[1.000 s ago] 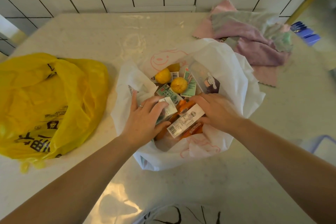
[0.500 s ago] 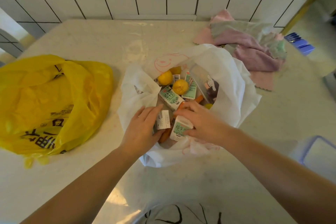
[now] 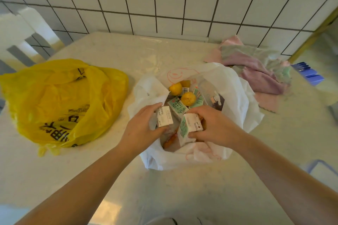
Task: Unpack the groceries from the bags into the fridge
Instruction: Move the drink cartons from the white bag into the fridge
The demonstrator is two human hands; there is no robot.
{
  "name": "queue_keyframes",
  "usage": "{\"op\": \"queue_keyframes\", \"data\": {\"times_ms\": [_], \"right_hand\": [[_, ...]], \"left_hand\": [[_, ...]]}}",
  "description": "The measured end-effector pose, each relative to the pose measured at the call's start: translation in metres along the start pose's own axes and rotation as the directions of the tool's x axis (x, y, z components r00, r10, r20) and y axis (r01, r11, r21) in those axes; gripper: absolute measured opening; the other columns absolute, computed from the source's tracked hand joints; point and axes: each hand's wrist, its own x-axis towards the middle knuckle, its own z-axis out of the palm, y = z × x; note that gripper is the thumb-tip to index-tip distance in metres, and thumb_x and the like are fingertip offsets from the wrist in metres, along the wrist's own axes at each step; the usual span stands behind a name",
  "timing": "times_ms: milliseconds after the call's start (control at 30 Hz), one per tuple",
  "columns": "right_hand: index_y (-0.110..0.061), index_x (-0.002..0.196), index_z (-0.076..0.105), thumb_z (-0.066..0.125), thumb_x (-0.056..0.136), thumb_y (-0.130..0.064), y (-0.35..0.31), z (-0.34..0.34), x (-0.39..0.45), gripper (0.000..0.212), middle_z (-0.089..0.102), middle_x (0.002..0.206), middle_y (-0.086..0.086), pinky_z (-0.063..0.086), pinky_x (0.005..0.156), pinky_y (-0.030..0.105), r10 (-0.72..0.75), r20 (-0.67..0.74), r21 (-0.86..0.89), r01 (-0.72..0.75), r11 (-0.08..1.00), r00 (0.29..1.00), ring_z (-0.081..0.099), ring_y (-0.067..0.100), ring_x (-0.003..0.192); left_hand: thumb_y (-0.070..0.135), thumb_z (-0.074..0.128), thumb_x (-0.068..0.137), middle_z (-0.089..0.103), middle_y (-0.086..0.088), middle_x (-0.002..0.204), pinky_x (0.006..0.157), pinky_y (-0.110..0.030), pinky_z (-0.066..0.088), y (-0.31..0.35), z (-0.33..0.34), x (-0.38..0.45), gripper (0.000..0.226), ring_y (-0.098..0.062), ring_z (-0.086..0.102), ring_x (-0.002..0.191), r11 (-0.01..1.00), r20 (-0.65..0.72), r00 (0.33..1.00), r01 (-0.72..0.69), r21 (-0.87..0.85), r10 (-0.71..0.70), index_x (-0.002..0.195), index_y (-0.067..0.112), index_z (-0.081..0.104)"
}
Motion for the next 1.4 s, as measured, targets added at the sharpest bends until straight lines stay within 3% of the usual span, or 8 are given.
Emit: {"op": "queue_keyframes", "data": {"times_ms": [167,267,433,600,900,1033,1167,1400], "right_hand": [[-0.043,0.110,0.045,0.081,0.068,-0.024,-0.036,-0.015,-0.003,0.057,0.049,0.110,-0.016,0.050,0.088,0.030,-0.063,-0.108,0.270,0.090,0.959,0.992,0.050,0.003,0.106],[-0.049,0.103,0.045,0.081,0.068,-0.023,-0.065,-0.020,-0.002,0.057,0.051,0.109,-0.020,0.050,0.082,0.016,-0.166,-0.120,0.328,0.197,0.924,0.979,0.051,-0.010,0.101],[-0.037,0.116,0.047,0.079,0.071,-0.013,-0.121,-0.012,0.002,0.061,0.054,0.108,-0.025,0.050,0.073,0.008,-0.353,-0.056,0.499,0.332,0.801,0.934,0.052,-0.016,0.099],[-0.043,0.114,0.047,0.079,0.070,-0.013,-0.197,0.018,-0.006,0.063,0.054,0.112,-0.019,0.054,0.084,0.023,-0.573,0.044,0.487,0.483,0.727,0.818,0.052,-0.008,0.107],[-0.039,0.123,0.043,0.078,0.073,-0.020,-0.350,0.102,-0.047,0.064,0.055,0.121,-0.011,0.052,0.087,0.022,-0.818,0.118,0.471,0.693,0.545,0.563,0.051,-0.001,0.112],[-0.049,0.116,0.040,0.077,0.073,-0.019,-0.425,0.152,-0.069,0.064,0.053,0.115,-0.017,0.047,0.082,0.008,-0.876,0.109,0.516,0.726,0.454,0.471,0.047,-0.013,0.109],[-0.053,0.112,0.038,0.076,0.074,-0.023,-0.501,0.197,-0.089,0.061,0.050,0.111,-0.026,0.047,0.081,0.012,-0.907,0.115,0.537,0.742,0.401,0.406,0.049,-0.010,0.106],[-0.038,0.126,0.041,0.074,0.075,-0.021,-0.612,0.273,-0.101,0.063,0.046,0.109,-0.029,0.045,0.074,0.003,-0.915,0.080,0.586,0.724,0.365,0.396,0.049,-0.016,0.099]], "left_hand": [[0.024,0.078,0.072,0.047,0.025,0.116,0.085,-0.004,0.041,0.032,-0.029,-0.023,0.066,0.012,0.047,0.106,0.965,-0.122,0.980,0.125,-0.231,-0.157,0.126,0.040,0.042],[0.015,0.079,0.072,0.053,0.023,0.113,0.079,-0.005,0.046,0.045,-0.050,-0.048,0.063,0.016,0.049,0.104,0.923,-0.255,0.929,0.170,-0.345,-0.267,0.120,0.039,0.046],[0.005,0.075,0.073,0.057,0.019,0.106,0.068,-0.007,0.048,0.055,-0.088,-0.105,0.057,0.018,0.052,0.100,0.885,-0.420,0.820,0.206,-0.418,-0.389,0.120,0.027,0.052],[0.007,0.075,0.072,0.060,0.010,0.109,0.071,-0.012,0.051,0.053,-0.128,-0.183,0.054,0.007,0.055,0.105,0.870,-0.541,0.703,0.239,-0.432,-0.462,0.117,0.027,0.054],[0.014,0.073,0.075,0.057,0.020,0.108,0.074,-0.012,0.053,0.037,-0.204,-0.323,0.056,0.004,0.056,0.104,0.849,-0.744,0.418,0.346,-0.400,-0.521,0.123,0.030,0.048],[0.019,0.070,0.078,0.055,0.018,0.117,0.083,-0.020,0.054,0.020,-0.252,-0.389,0.056,0.000,0.051,0.111,0.854,-0.765,0.410,0.390,-0.345,-0.496,0.122,0.037,0.042],[0.021,0.068,0.080,0.048,0.028,0.113,0.074,-0.008,0.049,-0.003,-0.306,-0.451,0.055,0.012,0.048,0.101,0.860,-0.797,0.388,0.414,-0.299,-0.464,0.116,0.047,0.035],[0.024,0.068,0.078,0.051,0.017,0.122,0.083,-0.014,0.048,-0.055,-0.390,-0.534,0.061,0.005,0.050,0.108,0.848,-0.830,0.338,0.457,-0.268,-0.444,0.128,0.037,0.035]]}}
